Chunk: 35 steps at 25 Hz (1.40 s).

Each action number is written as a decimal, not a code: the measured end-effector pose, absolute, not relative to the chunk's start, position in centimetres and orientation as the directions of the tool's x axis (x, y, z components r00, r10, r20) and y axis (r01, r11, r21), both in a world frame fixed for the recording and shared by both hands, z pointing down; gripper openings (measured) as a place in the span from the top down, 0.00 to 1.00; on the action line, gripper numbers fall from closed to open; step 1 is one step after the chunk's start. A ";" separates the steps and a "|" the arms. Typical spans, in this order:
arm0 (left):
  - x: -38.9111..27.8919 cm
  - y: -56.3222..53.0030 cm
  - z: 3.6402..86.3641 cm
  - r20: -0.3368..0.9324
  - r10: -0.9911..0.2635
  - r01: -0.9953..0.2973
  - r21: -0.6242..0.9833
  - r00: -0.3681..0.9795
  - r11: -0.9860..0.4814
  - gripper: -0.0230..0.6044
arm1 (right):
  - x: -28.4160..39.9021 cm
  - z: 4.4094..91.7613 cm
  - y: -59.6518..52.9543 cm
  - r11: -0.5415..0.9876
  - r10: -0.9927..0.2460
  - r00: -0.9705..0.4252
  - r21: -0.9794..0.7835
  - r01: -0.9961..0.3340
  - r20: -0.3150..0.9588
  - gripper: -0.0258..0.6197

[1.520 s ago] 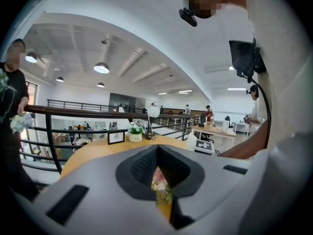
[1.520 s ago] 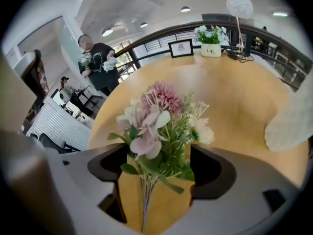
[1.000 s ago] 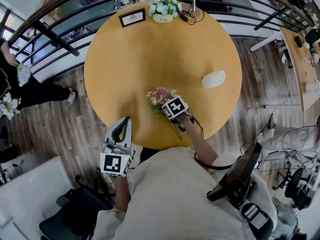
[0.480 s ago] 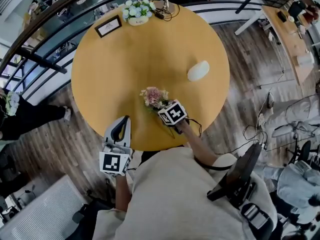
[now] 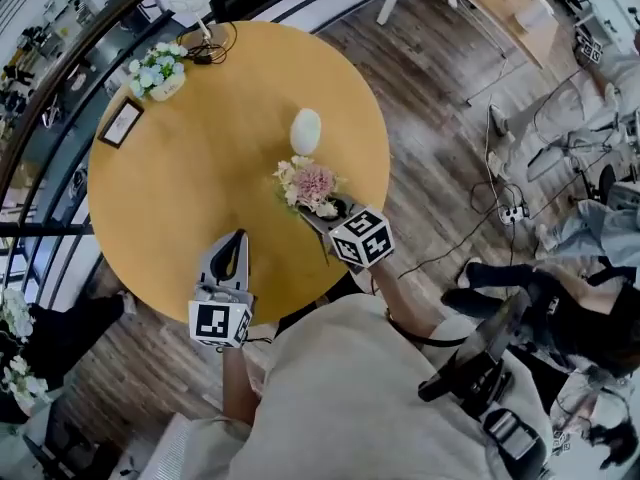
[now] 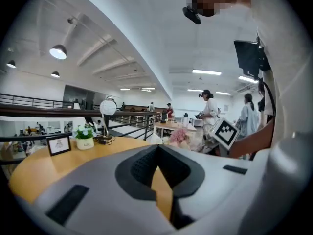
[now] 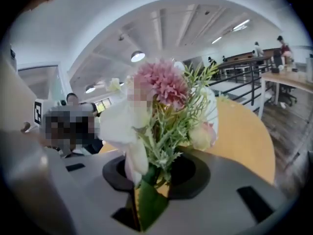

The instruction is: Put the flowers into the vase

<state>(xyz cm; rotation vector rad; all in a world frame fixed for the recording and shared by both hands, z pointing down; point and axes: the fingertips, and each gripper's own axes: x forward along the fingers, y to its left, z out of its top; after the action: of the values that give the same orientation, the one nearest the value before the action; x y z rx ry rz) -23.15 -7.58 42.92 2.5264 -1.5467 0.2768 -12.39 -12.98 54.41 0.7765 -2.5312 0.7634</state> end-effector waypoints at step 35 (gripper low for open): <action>-11.7 -27.7 57.0 0.348 -0.685 -0.722 -0.034 0.639 -0.691 0.33 | -5.5 29.7 -29.2 0.771 -0.637 -0.766 -0.062 -0.634 -0.088 0.75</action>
<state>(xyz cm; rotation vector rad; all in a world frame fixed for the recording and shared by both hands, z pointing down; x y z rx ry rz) -11.66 -27.71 57.02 2.7456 -1.1829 0.5144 -5.49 -29.19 29.67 1.0989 -3.0536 0.0472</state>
